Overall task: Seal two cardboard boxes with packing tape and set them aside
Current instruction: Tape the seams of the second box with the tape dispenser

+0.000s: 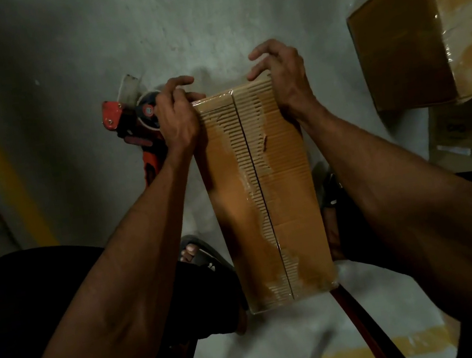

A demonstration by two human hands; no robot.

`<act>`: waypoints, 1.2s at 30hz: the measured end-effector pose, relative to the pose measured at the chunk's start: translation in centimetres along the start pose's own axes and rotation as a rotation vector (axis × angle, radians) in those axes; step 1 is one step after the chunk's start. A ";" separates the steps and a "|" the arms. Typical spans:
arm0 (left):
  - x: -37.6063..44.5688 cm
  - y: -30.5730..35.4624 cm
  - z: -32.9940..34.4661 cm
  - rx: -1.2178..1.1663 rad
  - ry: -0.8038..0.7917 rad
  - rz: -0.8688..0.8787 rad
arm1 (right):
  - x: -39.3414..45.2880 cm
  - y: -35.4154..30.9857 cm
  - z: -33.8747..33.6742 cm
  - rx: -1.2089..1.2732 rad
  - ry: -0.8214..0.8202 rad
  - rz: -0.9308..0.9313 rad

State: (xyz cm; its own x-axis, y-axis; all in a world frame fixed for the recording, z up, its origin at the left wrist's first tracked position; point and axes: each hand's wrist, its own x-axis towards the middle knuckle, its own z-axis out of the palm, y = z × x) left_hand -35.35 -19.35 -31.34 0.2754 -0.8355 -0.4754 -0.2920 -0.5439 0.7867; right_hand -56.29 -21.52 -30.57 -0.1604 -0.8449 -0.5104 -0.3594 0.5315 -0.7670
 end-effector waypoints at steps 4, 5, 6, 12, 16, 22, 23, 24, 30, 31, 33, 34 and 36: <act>-0.5 -0.1 0.0 -0.019 0.064 -0.001 | 0.0 -0.2 0.0 0.025 0.008 -0.022; -0.6 -0.1 0.1 -0.022 0.091 -0.004 | 0.1 0.0 0.1 0.031 0.025 -0.021; -0.8 0.1 0.1 -0.020 0.117 0.000 | 0.2 0.1 0.1 0.037 0.047 -0.021; -0.8 0.2 0.2 -0.062 0.138 0.043 | 0.6 0.5 0.2 0.238 0.203 0.056; -0.6 0.1 0.1 -0.111 0.106 0.110 | 0.9 1.1 0.3 0.258 0.225 0.025; -0.8 0.1 0.3 0.245 0.019 0.482 | -0.5 0.6 1.0 -0.220 0.182 -0.538; -0.6 0.1 0.3 0.355 -0.061 0.549 | -0.9 0.6 1.1 -0.349 0.133 -0.583; -0.6 0.2 0.3 0.448 -0.124 0.593 | -1.1 0.7 1.2 -0.450 0.089 -0.580; -0.4 0.5 0.2 0.518 -0.186 0.616 | -0.3 0.4 0.5 -0.444 -0.029 -0.414; -0.1 0.3 0.2 0.493 -0.187 0.592 | -0.3 0.4 0.4 -0.425 -0.037 -0.403; 0.3 0.0 0.3 0.471 -0.177 0.550 | -0.1 0.6 0.5 -0.387 -0.044 -0.383; 0.4 -0.1 0.3 0.471 -0.170 0.547 | 0.0 0.7 0.5 -0.375 -0.040 -0.379; 0.2 0.1 0.1 0.471 -0.175 0.562 | 0.1 0.9 0.7 -0.381 -0.026 -0.385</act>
State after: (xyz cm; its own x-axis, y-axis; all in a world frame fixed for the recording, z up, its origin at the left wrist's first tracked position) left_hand -35.45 -19.61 -31.38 -0.1691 -0.9758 -0.1388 -0.7173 0.0253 0.6963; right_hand -55.95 -21.10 -31.58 0.0700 -0.9698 -0.2336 -0.6966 0.1201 -0.7073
